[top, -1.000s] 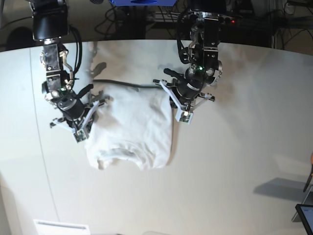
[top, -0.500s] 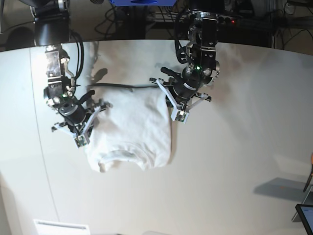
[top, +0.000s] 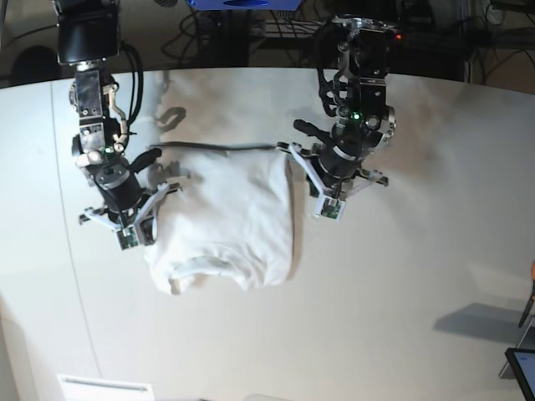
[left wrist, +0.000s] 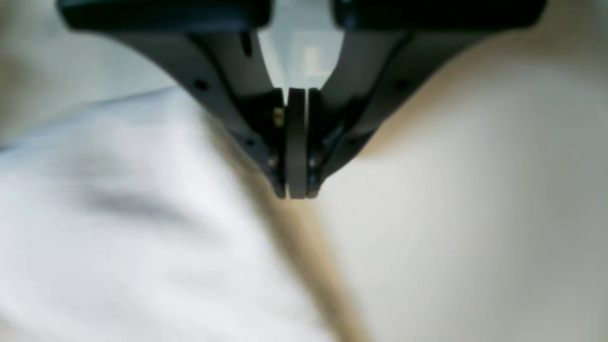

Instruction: Fold the T-shirt properly

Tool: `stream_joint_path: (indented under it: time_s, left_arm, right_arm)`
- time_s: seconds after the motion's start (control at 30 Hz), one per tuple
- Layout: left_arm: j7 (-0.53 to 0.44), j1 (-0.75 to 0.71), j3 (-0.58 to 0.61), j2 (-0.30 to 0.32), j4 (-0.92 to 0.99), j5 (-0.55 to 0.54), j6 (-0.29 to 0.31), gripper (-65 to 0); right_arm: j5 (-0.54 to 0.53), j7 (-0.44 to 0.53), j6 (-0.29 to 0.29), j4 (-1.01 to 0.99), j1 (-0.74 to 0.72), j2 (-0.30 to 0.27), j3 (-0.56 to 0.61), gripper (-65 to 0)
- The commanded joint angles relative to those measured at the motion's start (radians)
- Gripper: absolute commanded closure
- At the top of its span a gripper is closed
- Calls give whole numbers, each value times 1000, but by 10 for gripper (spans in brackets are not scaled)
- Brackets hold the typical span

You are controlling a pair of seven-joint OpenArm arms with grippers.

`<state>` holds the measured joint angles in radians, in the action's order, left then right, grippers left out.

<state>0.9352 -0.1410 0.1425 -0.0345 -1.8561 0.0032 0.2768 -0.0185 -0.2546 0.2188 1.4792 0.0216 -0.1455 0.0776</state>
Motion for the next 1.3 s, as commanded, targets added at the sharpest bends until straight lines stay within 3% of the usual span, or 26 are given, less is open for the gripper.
stream_joint_path:
  time_s: [0.0,0.17,0.4,0.53,0.9,1.1,1.27]
  left_arm:
    - [-71,10,10,5,-40,17,-1,0]
    - [-216,-39,13,83,-83,47,2,0]
    - [-575,-211,6,206,-109,-41,2,0]
    - [-677,-297,4,233,-109,-65,2,0]
    - [-922,-510,6,235,-109,-62,2,0]
    - [-1037,-635,16,292,-109,-61,2,0]
    - [-1120,-737,16,310,-106,-61,2,0]
  right_arm:
    - [-2,59,4,22,7,-9,-28,-3]
    - [-2,262,90,34,102,-21,-94,-1]
    - [-7,440,212,62,255,-18,-220,-1]
    - [-8,440,213,145,343,-18,-259,-1]
    - [-94,438,215,323,573,-22,-270,-1]
    - [-94,438,209,384,717,-16,-269,-1]
    - [-93,438,209,447,874,20,-270,-1]
